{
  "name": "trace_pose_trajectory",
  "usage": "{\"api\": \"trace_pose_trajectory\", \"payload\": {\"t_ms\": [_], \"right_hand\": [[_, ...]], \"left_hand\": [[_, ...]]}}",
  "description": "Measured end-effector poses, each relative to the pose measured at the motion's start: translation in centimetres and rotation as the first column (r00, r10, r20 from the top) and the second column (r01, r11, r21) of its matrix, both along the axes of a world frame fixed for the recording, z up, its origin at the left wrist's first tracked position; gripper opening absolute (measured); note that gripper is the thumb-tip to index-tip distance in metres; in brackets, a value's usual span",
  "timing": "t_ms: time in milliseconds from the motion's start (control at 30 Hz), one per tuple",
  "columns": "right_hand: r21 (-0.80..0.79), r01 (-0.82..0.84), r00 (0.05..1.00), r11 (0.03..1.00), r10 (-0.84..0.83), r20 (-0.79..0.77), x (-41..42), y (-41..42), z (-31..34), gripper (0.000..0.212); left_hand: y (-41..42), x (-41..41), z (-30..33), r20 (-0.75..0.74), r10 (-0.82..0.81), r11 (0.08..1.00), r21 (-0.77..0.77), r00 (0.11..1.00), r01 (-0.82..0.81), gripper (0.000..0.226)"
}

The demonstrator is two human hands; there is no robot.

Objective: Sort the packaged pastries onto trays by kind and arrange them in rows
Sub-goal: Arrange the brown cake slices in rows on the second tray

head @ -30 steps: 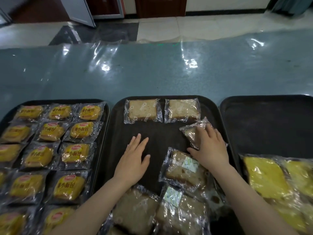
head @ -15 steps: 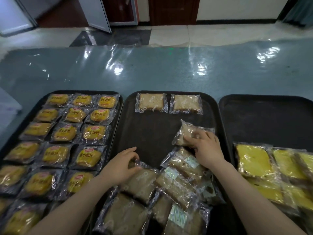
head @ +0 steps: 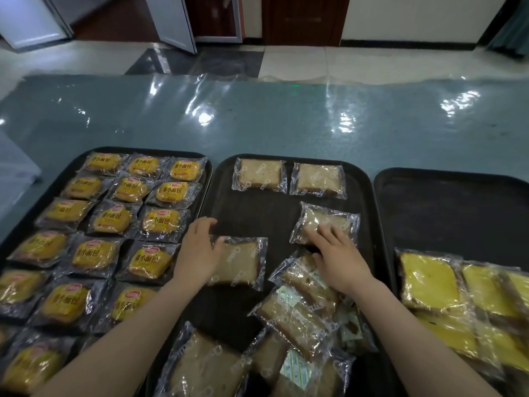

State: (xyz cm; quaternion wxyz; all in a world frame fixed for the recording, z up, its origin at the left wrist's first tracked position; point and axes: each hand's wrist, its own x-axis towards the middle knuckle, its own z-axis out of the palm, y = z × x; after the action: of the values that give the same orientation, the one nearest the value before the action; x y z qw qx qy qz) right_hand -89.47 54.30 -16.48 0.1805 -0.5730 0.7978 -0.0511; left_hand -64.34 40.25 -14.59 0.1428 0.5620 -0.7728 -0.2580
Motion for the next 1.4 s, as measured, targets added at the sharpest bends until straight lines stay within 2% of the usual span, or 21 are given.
{"api": "trace_pose_trajectory", "payload": {"t_ms": [67, 167, 300, 367, 733, 1000, 1067, 1233, 1333, 1400], "right_hand": [[0.048, 0.002, 1.0, 0.999, -0.003, 0.011, 0.0, -0.3, 0.0, 0.06], [0.071, 0.008, 1.0, 0.997, -0.01, 0.022, 0.1, -0.9, -0.2, 0.058], [0.022, 0.045, 0.998, 0.999, -0.046, 0.052, -0.1, -1.7, -0.4, 0.051], [-0.009, 0.055, 0.996, 0.998, -0.054, 0.07, -0.1, -2.0, -0.6, 0.046], [-0.105, 0.086, 0.996, 0.991, -0.082, 0.041, 0.2, -2.4, -1.9, 0.046], [-0.106, 0.068, 0.996, 0.992, -0.061, 0.063, 0.0, -2.3, -2.2, 0.05], [-0.096, 0.038, 0.997, 0.995, -0.031, 0.067, -0.5, -2.5, -2.1, 0.05], [-0.075, 0.005, 0.991, 0.997, 0.005, 0.137, -2.2, -3.4, -1.7, 0.051], [-0.061, 0.033, 0.99, 0.998, -0.024, 0.14, -2.3, -3.1, -1.4, 0.068], [-0.07, 0.077, 0.992, 0.995, -0.07, 0.103, -1.6, -2.1, -1.2, 0.074]], "left_hand": [[0.9, -0.5, 0.1, 0.039, -0.086, 0.993, -0.074, 0.996, 0.089, 0.044], [3.4, -0.3, -0.9, 0.174, -0.243, 0.96, -0.097, 0.954, 0.262, 0.049], [6.4, -0.1, -3.2, 0.434, -0.34, 0.929, 0.017, 0.835, 0.369, 0.067], [6.1, -0.9, -3.9, 0.474, -0.346, 0.931, 0.07, 0.81, 0.357, 0.067], [-2.0, -8.4, -4.4, 0.448, -0.359, 0.926, 0.062, 0.819, 0.373, 0.067], [-4.3, -10.2, -4.5, 0.457, -0.382, 0.916, 0.072, 0.803, 0.395, 0.068], [-4.2, -10.1, -4.1, 0.432, -0.389, 0.912, 0.06, 0.814, 0.405, 0.069], [-2.1, -8.4, -3.4, 0.271, -0.402, 0.893, -0.097, 0.875, 0.44, 0.07], [-0.2, -6.4, -3.3, 0.188, -0.407, 0.905, -0.048, 0.894, 0.422, 0.07], [1.0, -4.7, -3.3, 0.195, -0.392, 0.917, 0.001, 0.899, 0.399, 0.07]]}}
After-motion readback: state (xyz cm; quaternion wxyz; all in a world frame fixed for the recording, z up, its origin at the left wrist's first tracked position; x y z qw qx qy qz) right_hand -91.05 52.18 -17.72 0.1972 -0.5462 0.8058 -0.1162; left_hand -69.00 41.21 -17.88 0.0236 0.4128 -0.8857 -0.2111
